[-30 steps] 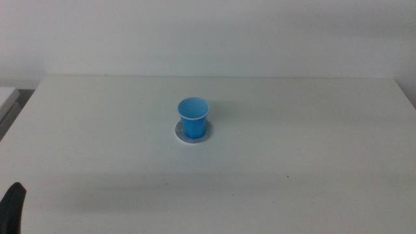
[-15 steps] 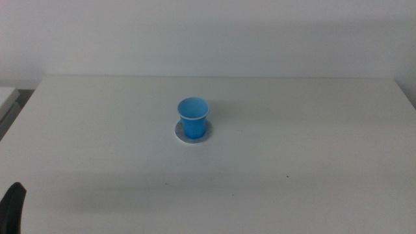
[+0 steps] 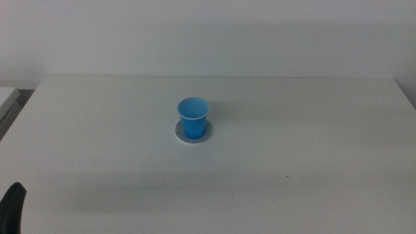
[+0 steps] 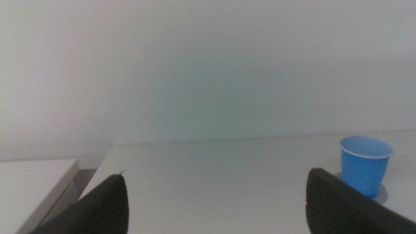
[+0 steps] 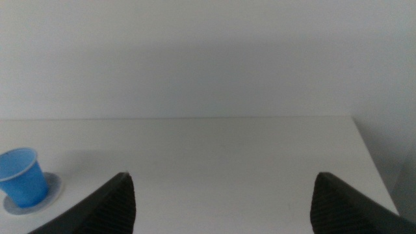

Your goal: Place an empty cup on a cup mat.

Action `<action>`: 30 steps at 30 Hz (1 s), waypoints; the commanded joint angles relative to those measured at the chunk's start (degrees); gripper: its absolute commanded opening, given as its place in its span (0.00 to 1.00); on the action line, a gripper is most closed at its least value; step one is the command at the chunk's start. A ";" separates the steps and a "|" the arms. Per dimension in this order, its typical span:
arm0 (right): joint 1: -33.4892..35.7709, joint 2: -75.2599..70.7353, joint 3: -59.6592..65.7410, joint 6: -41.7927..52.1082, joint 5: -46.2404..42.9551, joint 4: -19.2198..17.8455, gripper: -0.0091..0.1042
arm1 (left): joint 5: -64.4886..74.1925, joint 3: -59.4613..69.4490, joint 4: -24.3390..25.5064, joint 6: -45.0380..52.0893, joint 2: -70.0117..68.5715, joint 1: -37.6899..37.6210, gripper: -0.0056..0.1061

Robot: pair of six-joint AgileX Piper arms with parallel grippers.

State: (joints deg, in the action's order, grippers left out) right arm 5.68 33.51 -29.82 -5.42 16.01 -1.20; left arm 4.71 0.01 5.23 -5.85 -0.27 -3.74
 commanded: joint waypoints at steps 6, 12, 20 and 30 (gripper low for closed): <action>-0.55 -10.07 14.99 0.74 -16.01 -0.33 0.90 | -0.62 -0.01 -0.17 -0.21 0.27 -0.19 0.89; -0.55 -17.51 19.95 0.74 -13.64 -0.07 0.90 | -0.62 -0.01 -0.17 -0.21 0.27 -0.19 0.89; -0.55 -27.79 28.28 0.74 -8.85 -0.07 0.90 | -0.62 -0.01 -0.17 -0.21 0.27 -0.19 0.89; -0.55 -33.51 29.82 0.74 -2.24 -0.75 0.90 | -0.62 -0.01 -0.17 -0.25 0.27 -0.19 0.89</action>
State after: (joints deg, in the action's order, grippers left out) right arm 5.55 0.26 -0.22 -5.15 13.69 -1.30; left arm 4.80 0.01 5.23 -5.85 -0.27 -3.74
